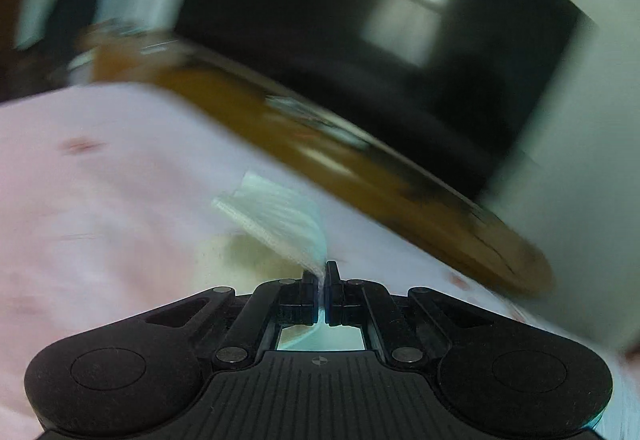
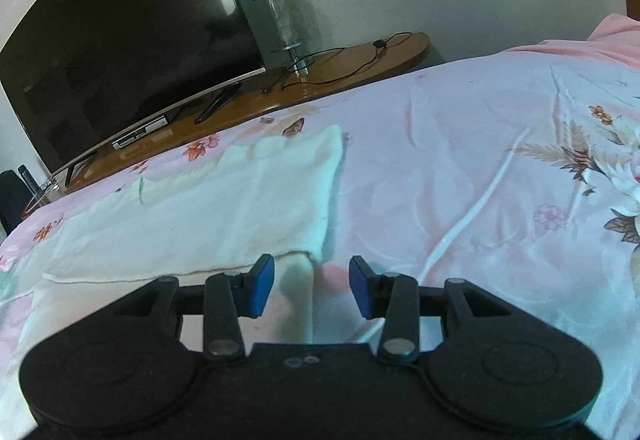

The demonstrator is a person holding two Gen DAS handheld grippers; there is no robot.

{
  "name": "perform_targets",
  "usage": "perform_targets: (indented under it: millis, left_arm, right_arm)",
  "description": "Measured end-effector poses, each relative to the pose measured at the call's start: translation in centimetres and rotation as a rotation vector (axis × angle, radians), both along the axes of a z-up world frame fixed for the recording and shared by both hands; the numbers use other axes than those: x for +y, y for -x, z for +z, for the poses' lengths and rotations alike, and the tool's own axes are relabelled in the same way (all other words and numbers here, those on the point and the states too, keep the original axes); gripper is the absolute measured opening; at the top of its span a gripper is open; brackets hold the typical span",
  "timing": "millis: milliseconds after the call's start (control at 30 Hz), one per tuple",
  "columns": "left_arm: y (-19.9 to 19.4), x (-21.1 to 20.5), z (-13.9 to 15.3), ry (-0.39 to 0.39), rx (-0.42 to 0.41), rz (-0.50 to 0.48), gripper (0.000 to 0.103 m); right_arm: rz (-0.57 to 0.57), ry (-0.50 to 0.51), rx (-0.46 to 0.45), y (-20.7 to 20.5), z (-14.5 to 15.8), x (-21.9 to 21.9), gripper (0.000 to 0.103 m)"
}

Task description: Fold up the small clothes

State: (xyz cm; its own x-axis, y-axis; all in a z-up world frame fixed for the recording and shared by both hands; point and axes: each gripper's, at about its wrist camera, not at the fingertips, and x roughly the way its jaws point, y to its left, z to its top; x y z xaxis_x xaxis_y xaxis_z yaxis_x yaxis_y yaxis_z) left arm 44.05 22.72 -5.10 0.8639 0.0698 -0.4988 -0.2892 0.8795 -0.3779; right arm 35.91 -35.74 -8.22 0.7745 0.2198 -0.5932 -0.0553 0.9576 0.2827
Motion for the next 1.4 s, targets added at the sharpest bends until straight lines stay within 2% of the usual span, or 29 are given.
perform_targets:
  millis: [67,200,300,400,433,467,500,533,600,667,700,733,800,900,1000,1033,1100,1133,1167,1200,1400]
  left_arm:
    - [-2.0,-5.5,0.2,-0.049,0.009,-0.119,0.002]
    - [-5.5,-16.0,-1.6,-0.102,0.067,-0.305,0.002]
    - [-6.2,-22.0,-4.1,-0.117,0.124,-0.379,0.002]
    - [-5.6,-25.9,-5.7,-0.149,0.153,-0.432,0.003]
    - [-5.1,-26.6,-5.5,-0.182,0.138,-0.426,0.026]
    - [-4.8,-26.9,-5.3,-0.182,0.13,-0.456,0.046]
    - [-4.0,-26.6,-5.0,-0.15,0.108,-0.496,0.087]
    - [-3.5,-26.6,-4.4,-0.147,0.074,-0.489,0.095]
    - [-1.8,-26.0,-3.3,-0.206,0.034,-0.474,0.095]
    - [-0.2,-24.2,-2.7,-0.203,0.033,-0.452,0.095]
    - [0.6,-22.8,-2.5,-0.204,0.039,-0.412,0.093]
    - [1.5,-21.6,-2.6,-0.215,0.053,-0.367,0.083]
    - [2.8,-18.7,-3.3,-0.234,0.098,-0.263,0.074]
    - [4.5,-14.8,-4.4,-0.219,0.153,-0.138,0.074]
    - [5.0,-12.2,-5.3,-0.152,0.172,-0.106,0.074]
    - [4.8,-11.8,-5.4,-0.135,0.177,-0.106,0.074]
    - [4.2,-11.4,-5.8,-0.141,0.201,-0.122,0.074]
    - [4.1,-11.7,-5.8,-0.152,0.198,-0.128,0.074]
    - [3.8,-11.7,-5.7,-0.151,0.194,-0.136,0.074]
    - [3.4,-11.7,-5.7,-0.139,0.183,-0.146,0.074]
    - [1.5,-12.0,-6.5,-0.154,0.195,-0.121,0.074]
  right_arm:
    - [-0.006,-0.003,-0.007,0.3,0.3,0.0,0.041]
    - [-0.019,0.0,-0.03,1.0,1.0,-0.2,0.041]
    - [-0.043,-0.016,-0.041,1.2,1.6,-0.5,0.041]
    - [-0.067,-0.035,-0.037,0.8,2.1,-0.9,0.042]
    - [-0.072,-0.04,-0.034,0.7,2.1,-0.9,0.043]
    - [-0.078,-0.046,-0.028,0.4,2.2,-0.9,0.044]
    - [-0.08,-0.054,-0.026,0.3,2.3,-0.8,0.045]
    - [-0.079,-0.067,-0.03,0.2,2.3,-0.7,0.045]
    - [-0.068,-0.082,-0.037,0.0,2.2,0.0,0.046]
    - [-0.04,-0.098,-0.038,-0.4,2.1,1.2,0.046]
    - [-0.022,-0.106,-0.037,-0.6,2.0,1.9,0.046]
    - [0.002,-0.112,-0.036,-0.8,1.9,2.8,0.046]
    - [0.062,-0.13,-0.031,-1.5,1.7,4.9,0.046]
    - [0.147,-0.162,-0.017,-3.1,1.3,8.4,0.046]
    - [0.195,-0.151,-0.013,-5.1,1.0,11.9,0.048]
    - [0.212,-0.15,-0.007,-5.7,1.0,12.9,0.052]
    - [0.229,-0.11,0.001,-6.9,0.8,14.5,0.056]
    - [0.23,-0.093,0.003,-7.4,0.8,14.9,0.052]
    - [0.231,-0.088,0.005,-7.9,0.7,15.3,0.027]
    - [0.23,-0.087,0.017,-8.3,0.7,15.4,0.008]
    - [0.217,-0.065,-0.027,-7.8,1.6,14.2,0.005]
